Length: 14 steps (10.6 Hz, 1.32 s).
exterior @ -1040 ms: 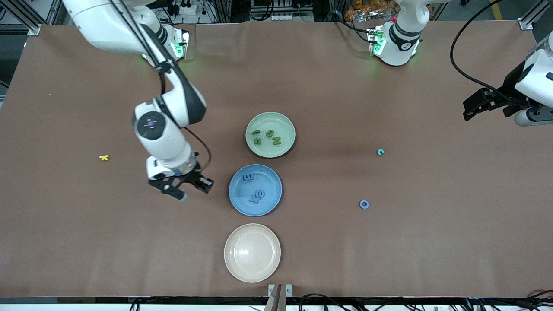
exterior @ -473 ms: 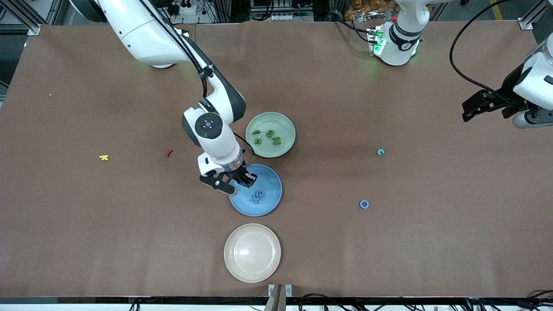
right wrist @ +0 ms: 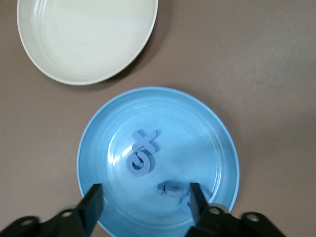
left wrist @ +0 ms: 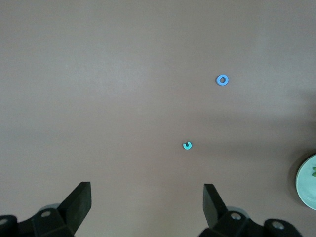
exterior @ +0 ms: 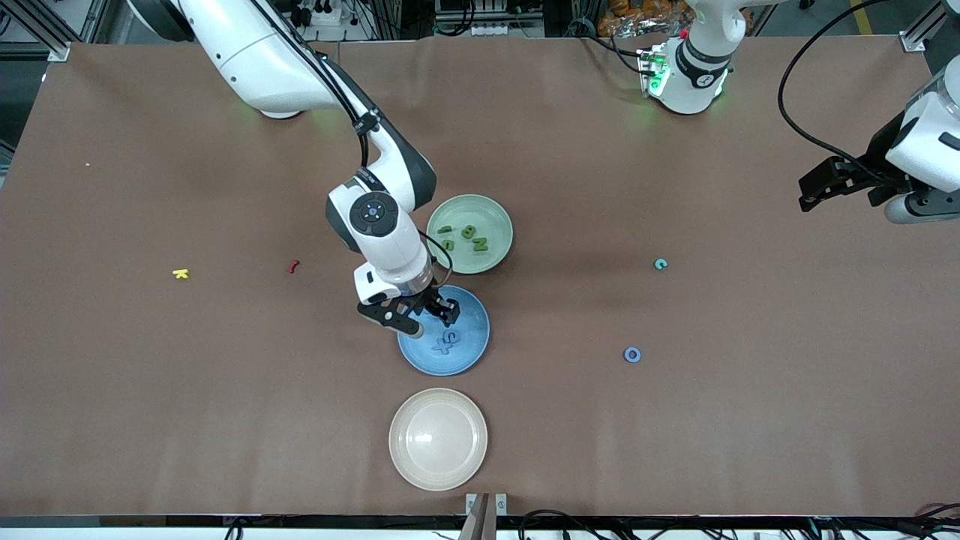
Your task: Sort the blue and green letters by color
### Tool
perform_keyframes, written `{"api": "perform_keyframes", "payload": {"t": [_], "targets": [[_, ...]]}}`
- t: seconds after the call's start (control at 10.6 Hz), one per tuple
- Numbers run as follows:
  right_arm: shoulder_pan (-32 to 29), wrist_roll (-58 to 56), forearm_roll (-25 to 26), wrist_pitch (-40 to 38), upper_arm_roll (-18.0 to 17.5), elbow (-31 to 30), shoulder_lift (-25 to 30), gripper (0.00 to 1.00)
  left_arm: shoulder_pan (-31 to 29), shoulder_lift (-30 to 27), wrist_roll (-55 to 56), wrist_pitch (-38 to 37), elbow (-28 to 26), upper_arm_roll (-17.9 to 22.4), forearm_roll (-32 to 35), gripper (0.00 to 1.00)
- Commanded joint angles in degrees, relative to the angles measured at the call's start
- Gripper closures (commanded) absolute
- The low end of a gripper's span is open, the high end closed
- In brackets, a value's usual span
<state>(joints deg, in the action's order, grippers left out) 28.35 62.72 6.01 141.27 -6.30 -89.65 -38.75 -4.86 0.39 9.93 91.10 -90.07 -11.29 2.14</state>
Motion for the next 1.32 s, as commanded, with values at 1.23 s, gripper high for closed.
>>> {"api": "perform_keyframes", "payload": {"t": [1.23], "targets": [[-30.1,-52.5,-7.1,-37.4,4.6,-2.9,25.1,0.0,-0.1,0.4,-1.4,-0.6,0.0,-0.1,-1.3,0.0]]}}
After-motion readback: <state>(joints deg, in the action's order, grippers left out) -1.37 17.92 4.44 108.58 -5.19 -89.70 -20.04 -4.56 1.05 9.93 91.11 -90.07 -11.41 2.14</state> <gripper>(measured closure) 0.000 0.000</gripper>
